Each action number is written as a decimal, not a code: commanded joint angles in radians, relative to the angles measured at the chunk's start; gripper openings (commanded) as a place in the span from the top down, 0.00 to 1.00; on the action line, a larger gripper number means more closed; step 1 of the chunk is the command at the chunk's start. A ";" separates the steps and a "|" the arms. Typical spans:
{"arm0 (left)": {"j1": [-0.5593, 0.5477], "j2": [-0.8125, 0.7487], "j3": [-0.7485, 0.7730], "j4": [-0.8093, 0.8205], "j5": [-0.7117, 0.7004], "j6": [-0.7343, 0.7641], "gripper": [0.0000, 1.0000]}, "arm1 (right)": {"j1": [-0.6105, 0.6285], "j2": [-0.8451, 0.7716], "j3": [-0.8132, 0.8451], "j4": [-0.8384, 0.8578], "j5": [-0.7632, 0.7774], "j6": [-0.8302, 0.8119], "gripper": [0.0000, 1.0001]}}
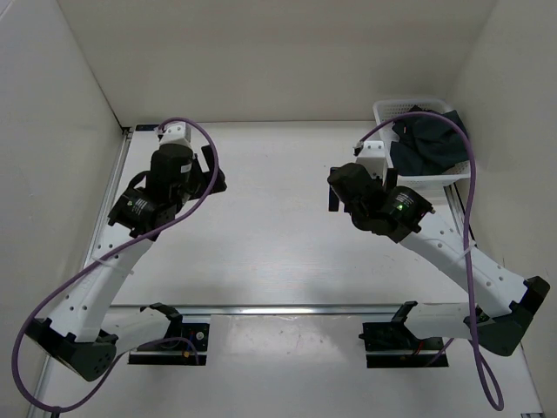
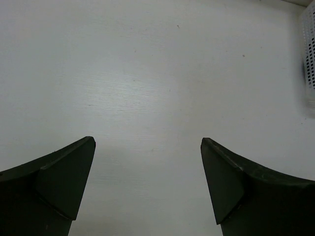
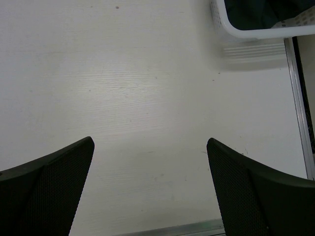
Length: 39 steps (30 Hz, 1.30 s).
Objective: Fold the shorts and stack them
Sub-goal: Grab the shorts from the pile
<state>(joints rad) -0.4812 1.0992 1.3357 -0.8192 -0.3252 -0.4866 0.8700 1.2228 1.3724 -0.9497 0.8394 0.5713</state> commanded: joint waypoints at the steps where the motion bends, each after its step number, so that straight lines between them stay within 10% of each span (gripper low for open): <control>1: 0.004 -0.039 0.017 0.012 0.035 0.045 0.00 | -0.003 -0.011 -0.012 -0.017 0.040 0.030 0.00; 13: 0.015 -0.119 -0.032 0.012 -0.058 -0.069 0.00 | -0.116 0.032 0.069 0.048 -0.021 -0.022 0.00; 25: 0.049 -0.099 -0.064 -0.006 0.084 -0.021 0.00 | -0.857 0.398 0.480 0.125 -0.973 -0.099 0.03; 28: 0.049 -0.076 -0.084 -0.015 0.106 -0.030 0.00 | -0.884 0.657 0.805 -0.095 -0.938 -0.090 0.03; 39: 0.049 0.023 -0.084 -0.026 0.143 -0.009 0.00 | -0.994 1.033 1.071 -0.018 -0.570 0.021 0.06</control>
<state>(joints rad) -0.4358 1.1065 1.2514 -0.8383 -0.2024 -0.5190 -0.1001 2.2337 2.3451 -0.9886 0.1757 0.5674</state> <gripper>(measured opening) 0.998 0.942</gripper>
